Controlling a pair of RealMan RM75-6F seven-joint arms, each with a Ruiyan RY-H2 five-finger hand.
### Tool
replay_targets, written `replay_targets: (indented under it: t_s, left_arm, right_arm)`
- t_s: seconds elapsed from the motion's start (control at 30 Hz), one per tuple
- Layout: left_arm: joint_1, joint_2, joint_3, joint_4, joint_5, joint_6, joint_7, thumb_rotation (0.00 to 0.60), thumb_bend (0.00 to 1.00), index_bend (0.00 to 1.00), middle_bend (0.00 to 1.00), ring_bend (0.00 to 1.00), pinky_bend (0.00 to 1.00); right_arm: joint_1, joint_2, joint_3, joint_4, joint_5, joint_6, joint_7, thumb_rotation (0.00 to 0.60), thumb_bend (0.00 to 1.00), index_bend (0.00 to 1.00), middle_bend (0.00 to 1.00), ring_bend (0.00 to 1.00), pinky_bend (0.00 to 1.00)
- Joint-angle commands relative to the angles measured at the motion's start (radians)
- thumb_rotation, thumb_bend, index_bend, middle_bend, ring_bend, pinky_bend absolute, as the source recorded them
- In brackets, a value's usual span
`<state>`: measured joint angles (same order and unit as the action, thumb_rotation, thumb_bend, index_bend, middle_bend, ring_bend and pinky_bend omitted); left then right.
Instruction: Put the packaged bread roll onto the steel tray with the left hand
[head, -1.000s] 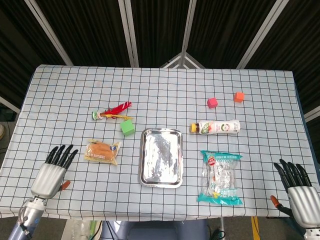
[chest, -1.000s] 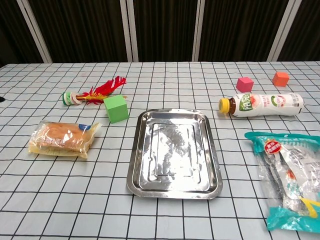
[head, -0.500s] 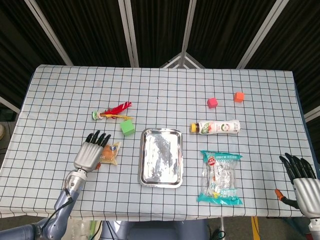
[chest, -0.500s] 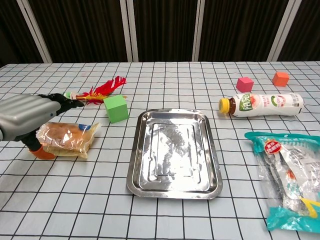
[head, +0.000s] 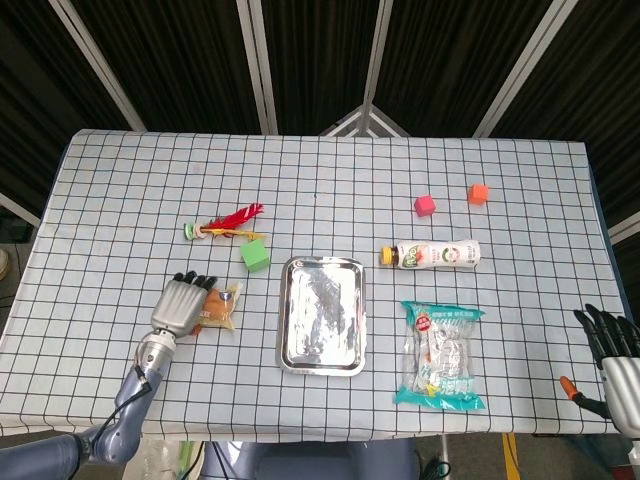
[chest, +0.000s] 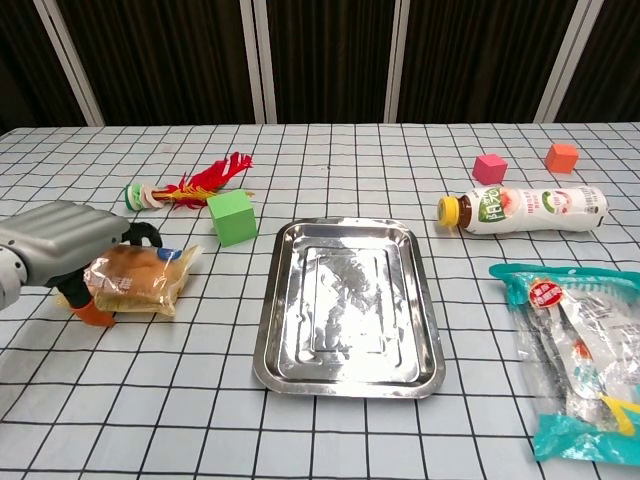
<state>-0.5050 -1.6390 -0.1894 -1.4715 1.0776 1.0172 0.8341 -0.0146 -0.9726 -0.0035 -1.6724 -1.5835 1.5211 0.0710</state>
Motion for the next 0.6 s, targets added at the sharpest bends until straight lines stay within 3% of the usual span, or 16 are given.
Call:
replay_targets:
  t_s: [0.03, 0.13, 0.3, 0.47, 0.6]
  left_arm:
    - [-0.013, -0.004, 0.003, 0.001, 0.001, -0.003, -0.029, 0.600, 0.22, 0.32, 0.44, 0.39, 0.44]
    - [-0.012, 0.006, 0.020, -0.020, 0.054, 0.032, -0.058, 0.600, 0.23, 0.36, 0.48, 0.45, 0.49]
    - [-0.012, 0.047, 0.035, -0.099, 0.107, 0.073, -0.078, 0.600, 0.23, 0.35, 0.48, 0.45, 0.49]
    - [-0.011, 0.117, 0.051, -0.240, 0.161, 0.096, -0.113, 0.600, 0.21, 0.34, 0.47, 0.45, 0.49]
    - [-0.043, 0.137, 0.023, -0.298, 0.171, 0.095, -0.106, 0.600, 0.20, 0.34, 0.47, 0.45, 0.49]
  right_arm:
    - [-0.001, 0.001, -0.002, -0.001, -0.002, 0.000, -0.002, 0.600, 0.31, 0.00, 0.00, 0.00, 0.00]
    - [-0.001, 0.002, -0.004, -0.002, -0.003, 0.000, -0.004, 0.600, 0.31, 0.00, 0.00, 0.00, 0.00]
    - [0.000, 0.001, -0.005, -0.001, 0.000, -0.005, -0.007, 0.600, 0.31, 0.00, 0.00, 0.00, 0.00]
    - [0.008, -0.003, -0.004, -0.001, 0.012, -0.024, -0.014, 0.600, 0.31, 0.00, 0.00, 0.00, 0.00]
    - [0.013, -0.003, -0.002, -0.001, 0.025, -0.038, -0.012, 0.600, 0.31, 0.00, 0.00, 0.00, 0.00]
